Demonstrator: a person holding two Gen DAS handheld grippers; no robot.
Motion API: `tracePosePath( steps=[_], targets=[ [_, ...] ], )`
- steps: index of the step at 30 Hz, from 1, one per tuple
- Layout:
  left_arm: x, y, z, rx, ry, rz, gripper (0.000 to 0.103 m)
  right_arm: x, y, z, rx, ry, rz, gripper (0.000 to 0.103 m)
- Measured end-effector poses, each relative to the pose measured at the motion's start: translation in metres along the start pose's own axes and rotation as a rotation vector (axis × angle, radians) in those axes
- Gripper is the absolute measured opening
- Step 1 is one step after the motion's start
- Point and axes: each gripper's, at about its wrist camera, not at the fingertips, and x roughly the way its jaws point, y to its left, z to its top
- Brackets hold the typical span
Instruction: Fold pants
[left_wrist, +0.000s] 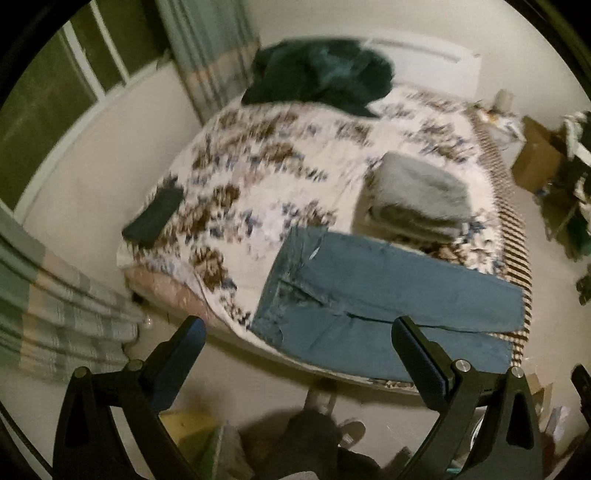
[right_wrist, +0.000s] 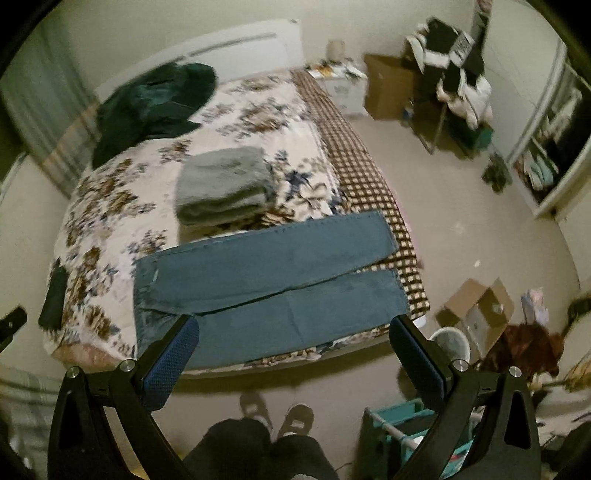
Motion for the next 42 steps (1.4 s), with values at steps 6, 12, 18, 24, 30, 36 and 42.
tracePosePath(
  steps=[6, 12, 18, 24, 30, 36, 42],
  targets=[
    [0.113, -0.005, 0.053, -0.105, 0.185, 0.022, 0.103, 0.123, -0.025, 0.061, 0.13, 0.093, -0.067, 0.103],
    [0.264, -0.016, 0.105, -0.266, 0.438, 0.032, 0.103, 0.279, -0.053, 0.123, 0.329, 0.248, -0.109, 0.103],
    [0.404, -0.023, 0.138, -0.442, 0.607, 0.052, 0.103, 0.445, -0.078, 0.167, 0.521, 0.391, -0.156, 0.103],
    [0.524, -0.039, 0.167, -0.523, 0.678, 0.081, 0.103, 0.566, -0.103, 0.192, 0.629, 0.417, -0.255, 0.103],
    [0.591, -0.043, 0.166, -0.522, 0.72, 0.158, 0.093, 0.654, -0.122, 0.192, 0.711, 0.468, -0.319, 0.103],
    [0.585, -0.039, 0.156, -0.544, 0.604, 0.095, 0.022, 0.702, -0.123, 0.19, 0.747, 0.492, -0.315, 0.086],
    [0.533, -0.021, 0.145, -0.558, 0.462, 0.011, 0.016, 0.685, -0.115, 0.195, 0.703, 0.428, -0.29, 0.016]
  ],
)
